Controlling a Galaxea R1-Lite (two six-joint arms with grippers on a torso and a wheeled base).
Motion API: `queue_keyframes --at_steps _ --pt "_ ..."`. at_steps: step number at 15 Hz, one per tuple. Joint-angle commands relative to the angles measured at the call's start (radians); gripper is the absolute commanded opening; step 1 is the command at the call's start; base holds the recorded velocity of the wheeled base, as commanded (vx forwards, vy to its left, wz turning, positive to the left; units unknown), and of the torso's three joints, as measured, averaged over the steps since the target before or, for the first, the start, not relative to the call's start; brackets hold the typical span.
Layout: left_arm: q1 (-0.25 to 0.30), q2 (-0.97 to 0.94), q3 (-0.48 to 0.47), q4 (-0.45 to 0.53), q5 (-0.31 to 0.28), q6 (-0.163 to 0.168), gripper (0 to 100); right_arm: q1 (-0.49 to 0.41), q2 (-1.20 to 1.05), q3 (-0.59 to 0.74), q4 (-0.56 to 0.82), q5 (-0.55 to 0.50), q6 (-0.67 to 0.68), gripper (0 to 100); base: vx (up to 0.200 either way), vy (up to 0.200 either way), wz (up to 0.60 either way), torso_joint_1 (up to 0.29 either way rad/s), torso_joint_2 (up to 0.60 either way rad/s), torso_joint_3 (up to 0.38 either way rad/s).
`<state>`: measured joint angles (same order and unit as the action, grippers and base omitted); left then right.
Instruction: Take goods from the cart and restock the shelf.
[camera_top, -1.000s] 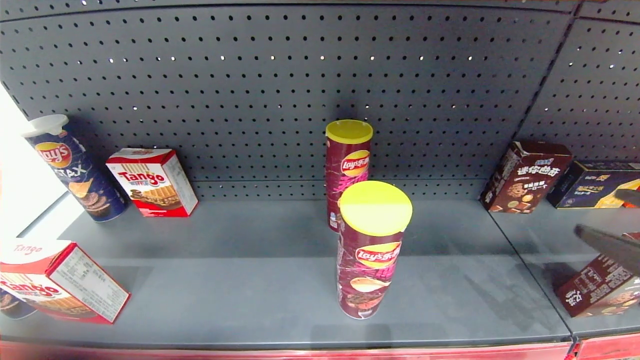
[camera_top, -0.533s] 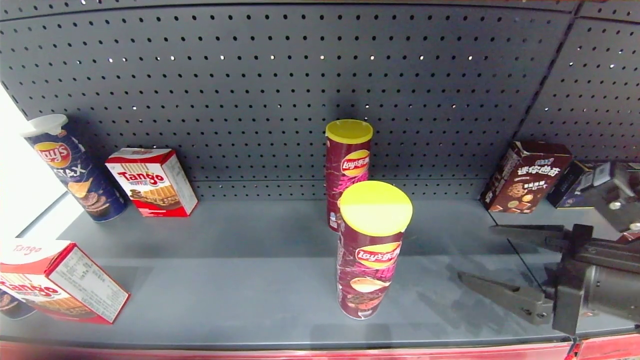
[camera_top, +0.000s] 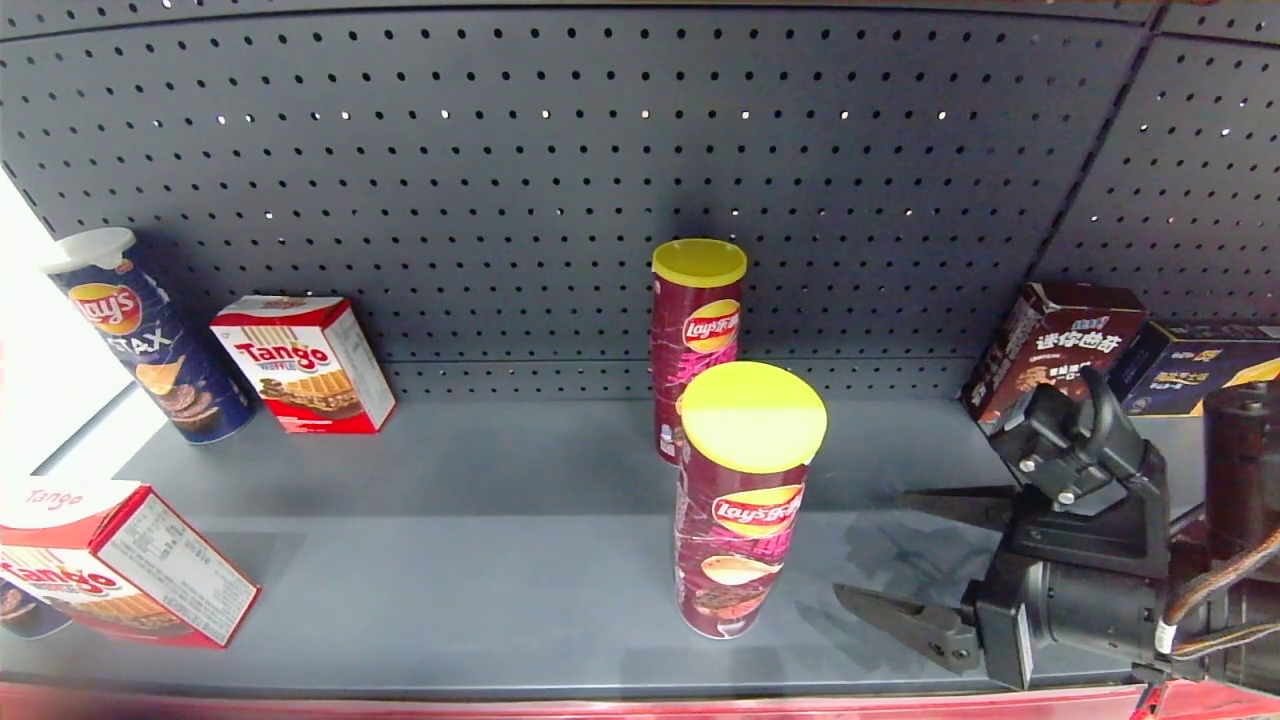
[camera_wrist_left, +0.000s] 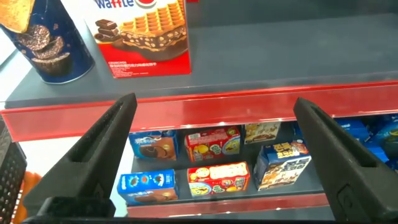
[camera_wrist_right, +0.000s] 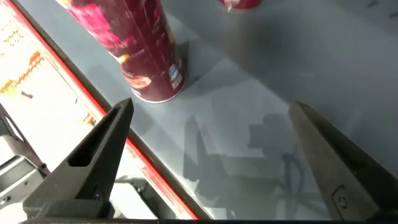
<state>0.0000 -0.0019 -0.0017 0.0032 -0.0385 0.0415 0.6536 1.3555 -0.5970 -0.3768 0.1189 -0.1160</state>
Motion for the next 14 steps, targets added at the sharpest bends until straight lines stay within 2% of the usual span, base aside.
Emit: queue_keyframes --at_steps 1,14 --pt "0.0 0.002 0.0 0.0 0.0 0.0 100 0.004 0.042 0.0 -0.001 0.001 -0.001 100 0.0 0.0 0.0 0.0 0.0 0.0" --pt "0.0 0.002 0.0 -0.002 0.0 -0.003 100 0.015 0.192 -0.101 -0.025 -0.001 -0.002 100 0.0 0.0 0.0 0.0 0.0 0.0"
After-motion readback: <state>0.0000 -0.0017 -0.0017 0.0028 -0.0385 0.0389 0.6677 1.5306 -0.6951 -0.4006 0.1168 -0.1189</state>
